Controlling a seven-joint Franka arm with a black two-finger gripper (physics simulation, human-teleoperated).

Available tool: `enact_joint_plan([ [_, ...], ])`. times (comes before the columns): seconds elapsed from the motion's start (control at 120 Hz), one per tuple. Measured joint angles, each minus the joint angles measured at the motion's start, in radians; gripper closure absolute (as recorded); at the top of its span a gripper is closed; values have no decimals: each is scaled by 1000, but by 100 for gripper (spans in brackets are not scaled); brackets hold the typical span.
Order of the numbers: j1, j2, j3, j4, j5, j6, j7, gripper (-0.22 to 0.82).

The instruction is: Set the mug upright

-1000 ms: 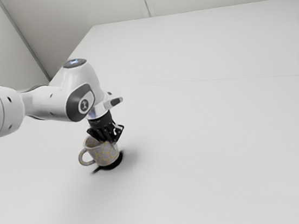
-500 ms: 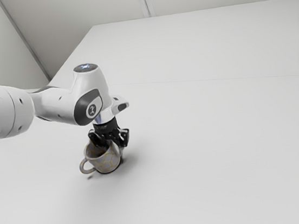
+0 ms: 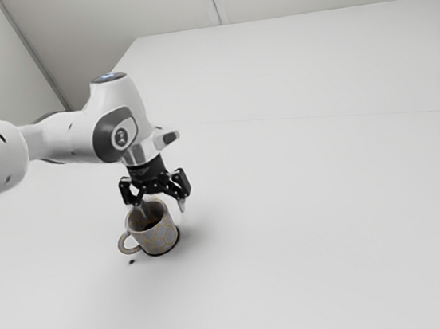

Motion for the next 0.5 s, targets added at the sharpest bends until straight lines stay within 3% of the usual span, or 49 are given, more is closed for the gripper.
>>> enact_joint_plan([
  [0.167,1,-45,1,40,-25,-60,-4,2],
  [0.5,-7,-81,3,397,125,-216,68,0],
])
